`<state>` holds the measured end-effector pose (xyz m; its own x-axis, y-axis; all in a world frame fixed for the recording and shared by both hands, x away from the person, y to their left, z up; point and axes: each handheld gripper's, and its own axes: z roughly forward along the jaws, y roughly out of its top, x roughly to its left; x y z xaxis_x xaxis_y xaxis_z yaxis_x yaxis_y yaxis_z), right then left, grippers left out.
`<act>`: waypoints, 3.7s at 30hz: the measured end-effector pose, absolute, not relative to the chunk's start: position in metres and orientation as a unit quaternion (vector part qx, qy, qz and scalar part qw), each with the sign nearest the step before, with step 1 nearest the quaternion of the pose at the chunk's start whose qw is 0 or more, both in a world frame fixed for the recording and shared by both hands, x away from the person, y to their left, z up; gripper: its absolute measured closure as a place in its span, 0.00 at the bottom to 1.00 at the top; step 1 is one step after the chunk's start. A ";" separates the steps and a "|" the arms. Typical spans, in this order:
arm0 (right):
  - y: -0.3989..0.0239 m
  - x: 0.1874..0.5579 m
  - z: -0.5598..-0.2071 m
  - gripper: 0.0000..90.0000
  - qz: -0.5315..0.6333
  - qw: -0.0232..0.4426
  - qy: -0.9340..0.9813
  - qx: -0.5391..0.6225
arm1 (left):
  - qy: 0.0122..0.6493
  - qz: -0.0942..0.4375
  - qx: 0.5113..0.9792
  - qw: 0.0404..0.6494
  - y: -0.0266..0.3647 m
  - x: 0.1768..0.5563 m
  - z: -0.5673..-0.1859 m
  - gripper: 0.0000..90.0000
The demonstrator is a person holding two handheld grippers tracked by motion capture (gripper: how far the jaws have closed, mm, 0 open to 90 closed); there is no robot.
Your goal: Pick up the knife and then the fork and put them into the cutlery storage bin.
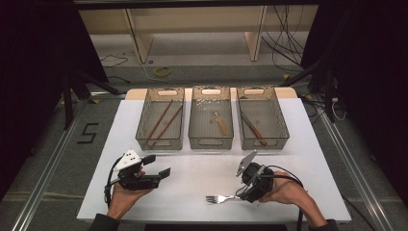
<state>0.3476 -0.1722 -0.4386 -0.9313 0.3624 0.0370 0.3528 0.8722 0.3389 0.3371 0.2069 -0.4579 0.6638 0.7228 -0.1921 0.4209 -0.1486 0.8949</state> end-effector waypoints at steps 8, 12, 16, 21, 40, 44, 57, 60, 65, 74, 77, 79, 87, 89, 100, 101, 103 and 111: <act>-0.172 0.345 -0.445 0.57 0.150 0.011 0.973 0.177 | 0.384 0.143 0.744 0.527 0.207 0.337 -0.458 0.19; -0.172 0.344 -0.448 0.61 0.138 0.008 0.975 0.174 | 0.384 0.143 0.744 0.527 0.207 0.337 -0.458 0.19; -0.172 0.343 -0.451 0.64 0.129 0.009 0.978 0.166 | 0.384 0.143 0.745 0.527 0.207 0.337 -0.458 0.19; -0.172 0.343 -0.454 0.69 0.122 0.007 0.979 0.166 | 0.384 0.143 0.744 0.527 0.207 0.337 -0.458 0.19; -0.169 0.339 -0.457 0.85 0.096 0.018 0.988 0.121 | 0.384 0.144 0.745 0.526 0.207 0.337 -0.458 0.19; -0.169 0.338 -0.456 0.86 0.093 0.021 0.989 0.110 | 0.384 0.144 0.745 0.526 0.207 0.337 -0.458 0.19; -0.172 0.340 -0.447 0.86 0.134 0.030 0.981 0.139 | 0.385 0.144 0.745 0.526 0.207 0.337 -0.458 0.19; -0.174 0.342 -0.445 0.86 0.143 0.030 0.978 0.146 | 0.385 0.144 0.744 0.526 0.207 0.337 -0.458 0.19; -0.177 0.345 -0.442 0.86 0.166 0.035 0.971 0.167 | 0.385 0.144 0.744 0.526 0.207 0.337 -0.458 0.19; -0.184 0.351 -0.436 0.86 0.198 0.040 0.958 0.202 | 0.386 0.144 0.744 0.525 0.208 0.338 -0.458 0.19; -0.187 0.354 -0.436 0.86 0.213 0.044 0.953 0.209 | 0.387 0.145 0.744 0.525 0.207 0.338 -0.458 0.19; -0.189 0.355 -0.434 0.86 0.220 0.043 0.949 0.221 | 0.386 0.145 0.745 0.525 0.207 0.338 -0.458 0.19; -0.196 0.360 -0.429 0.86 0.251 0.049 0.937 0.236 | 0.390 0.145 0.742 0.525 0.208 0.338 -0.459 0.19; -0.197 0.361 -0.427 0.86 0.259 0.048 0.933 0.245 | 0.391 0.146 0.741 0.526 0.209 0.338 -0.459 0.19; -0.207 0.367 -0.415 0.86 0.298 0.066 0.914 0.268 | 0.386 0.145 0.744 0.525 0.209 0.337 -0.459 0.19; -0.207 0.367 -0.413 0.86 0.300 0.067 0.913 0.270 | 0.386 0.145 0.745 0.524 0.209 0.338 -0.459 0.19; -0.207 0.370 -0.411 0.86 0.299 0.073 0.911 0.275 | 0.387 0.144 0.745 0.524 0.208 0.338 -0.459 0.19; -0.211 0.381 -0.396 0.86 0.326 0.086 0.896 0.290 | 0.388 0.144 0.745 0.523 0.207 0.338 -0.460 0.19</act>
<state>0.3810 -0.2114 -0.3962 -0.8168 0.5758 0.0351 0.4638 0.6193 0.6336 0.3384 0.2074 -0.4598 0.6582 0.7280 -0.1921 0.4275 -0.1513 0.8913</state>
